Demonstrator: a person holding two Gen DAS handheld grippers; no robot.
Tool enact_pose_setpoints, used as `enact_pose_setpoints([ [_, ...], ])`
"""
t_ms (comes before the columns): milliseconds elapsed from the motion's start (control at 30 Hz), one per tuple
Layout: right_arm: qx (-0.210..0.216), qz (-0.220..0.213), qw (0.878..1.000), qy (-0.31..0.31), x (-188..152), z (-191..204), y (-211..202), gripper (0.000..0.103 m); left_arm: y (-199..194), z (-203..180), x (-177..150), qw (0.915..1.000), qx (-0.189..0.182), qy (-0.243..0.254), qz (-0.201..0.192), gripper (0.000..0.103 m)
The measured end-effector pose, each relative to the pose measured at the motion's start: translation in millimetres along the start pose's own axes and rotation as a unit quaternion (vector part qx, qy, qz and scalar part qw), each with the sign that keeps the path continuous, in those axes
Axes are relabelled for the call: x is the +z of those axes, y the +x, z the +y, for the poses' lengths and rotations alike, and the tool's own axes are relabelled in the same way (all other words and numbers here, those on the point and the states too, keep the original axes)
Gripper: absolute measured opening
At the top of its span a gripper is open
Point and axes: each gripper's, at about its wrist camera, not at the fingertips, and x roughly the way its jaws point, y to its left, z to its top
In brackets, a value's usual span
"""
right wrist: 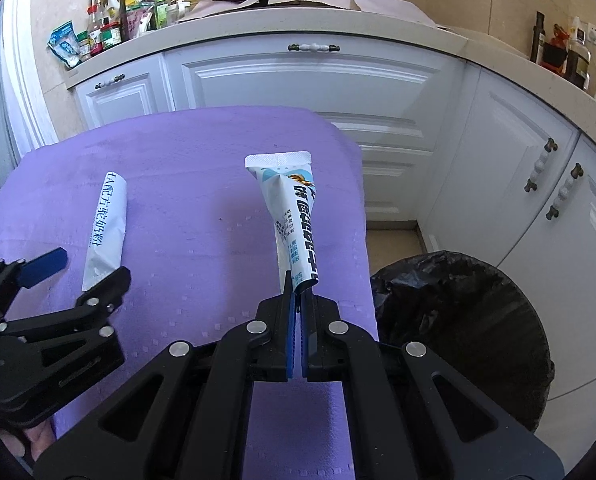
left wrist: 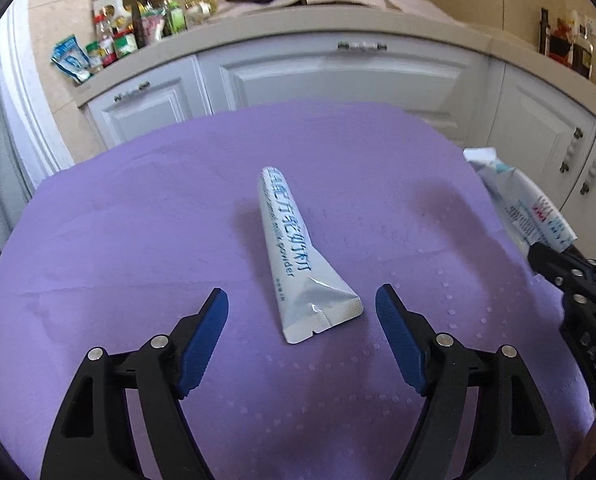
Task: Collect trash
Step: 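Grasp the white milk-powder tube with left while right holds its tube, then carry both white tubes over the black bin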
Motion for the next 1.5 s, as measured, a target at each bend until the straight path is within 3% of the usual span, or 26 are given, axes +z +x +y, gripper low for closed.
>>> enact_pose_setpoints([
  [67,0.002,0.001,1.0,0.001,-0.4,-1.0,0.4,0.002,3.7,0.3,-0.7,0.9999,-0.003,-0.005,0.01,0.074],
  [200,0.003,0.001,1.0,0.001,-1.0,-1.8,0.2,0.002,6.8,6.8,-2.2,0.9994,-0.016,-0.023,0.02,0.05],
  [267,0.002,0.0,1.0,0.001,-1.0,-1.8,-0.4,0.002,5.3,10.1,-2.8,0.9992,-0.021,-0.03,0.017,0.043],
  [1000,-0.01,-0.037,0.999,0.001,-13.3,5.8,-44.6,0.002,-58.6,30.4,-18.6,0.9968,-0.005,-0.03,-0.074,0.042],
  [1500,-0.058,-0.074,0.995,0.029,-29.9,-26.4,-93.5,0.002,-102.6,2.5,-27.6,0.991,-0.047,-0.004,-0.126,0.042],
])
